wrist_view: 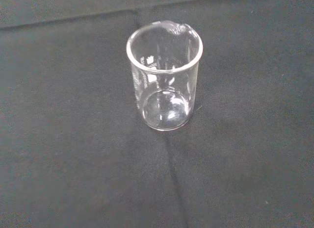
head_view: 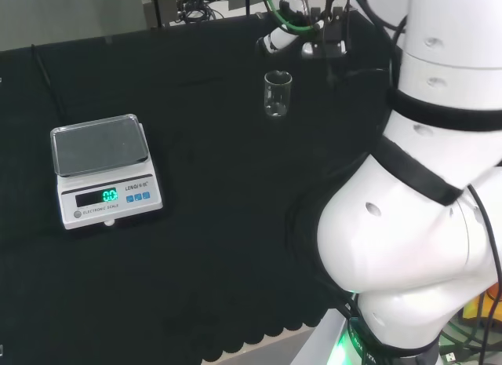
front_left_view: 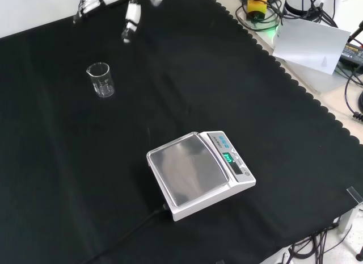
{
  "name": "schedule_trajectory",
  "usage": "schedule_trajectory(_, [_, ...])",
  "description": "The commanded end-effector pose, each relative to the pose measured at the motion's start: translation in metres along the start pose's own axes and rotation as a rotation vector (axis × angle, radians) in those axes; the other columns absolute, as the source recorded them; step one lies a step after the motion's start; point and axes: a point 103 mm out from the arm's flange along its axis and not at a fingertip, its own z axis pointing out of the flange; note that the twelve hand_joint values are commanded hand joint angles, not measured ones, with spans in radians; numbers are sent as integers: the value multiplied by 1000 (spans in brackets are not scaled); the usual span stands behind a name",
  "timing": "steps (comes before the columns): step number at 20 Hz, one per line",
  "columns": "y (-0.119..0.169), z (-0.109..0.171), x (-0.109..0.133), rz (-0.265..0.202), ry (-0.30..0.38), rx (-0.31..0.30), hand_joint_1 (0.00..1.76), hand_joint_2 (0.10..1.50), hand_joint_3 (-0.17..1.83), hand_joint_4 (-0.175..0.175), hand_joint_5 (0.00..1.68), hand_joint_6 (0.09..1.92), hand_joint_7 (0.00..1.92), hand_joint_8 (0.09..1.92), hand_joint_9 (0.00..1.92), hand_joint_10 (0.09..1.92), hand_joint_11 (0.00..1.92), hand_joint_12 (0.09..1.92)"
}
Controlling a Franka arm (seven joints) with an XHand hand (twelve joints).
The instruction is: Pick up the beaker.
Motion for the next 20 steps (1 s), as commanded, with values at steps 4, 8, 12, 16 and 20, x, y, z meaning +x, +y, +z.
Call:
schedule_trajectory(4, [67, 44, -8, 2, 46, 32, 487, 689, 184, 20, 66, 87, 0, 518, 75, 811, 0, 1277])
schedule_trajectory(8, [68, 56, -7, -3, 36, 55, 487, 690, 182, 20, 65, 87, 0, 514, 73, 811, 0, 1274])
schedule_trajectory(12, [71, 66, -8, -1, 34, 79, 487, 691, 181, 20, 64, 87, 0, 512, 72, 811, 0, 1270])
schedule_trajectory(16, [77, 80, -10, 2, 37, 103, 487, 692, 179, 20, 63, 87, 0, 510, 71, 811, 0, 1267])
schedule_trajectory(20, [83, 92, -9, 0, 37, 120, 486, 693, 178, 20, 62, 87, 0, 509, 70, 812, 0, 1264])
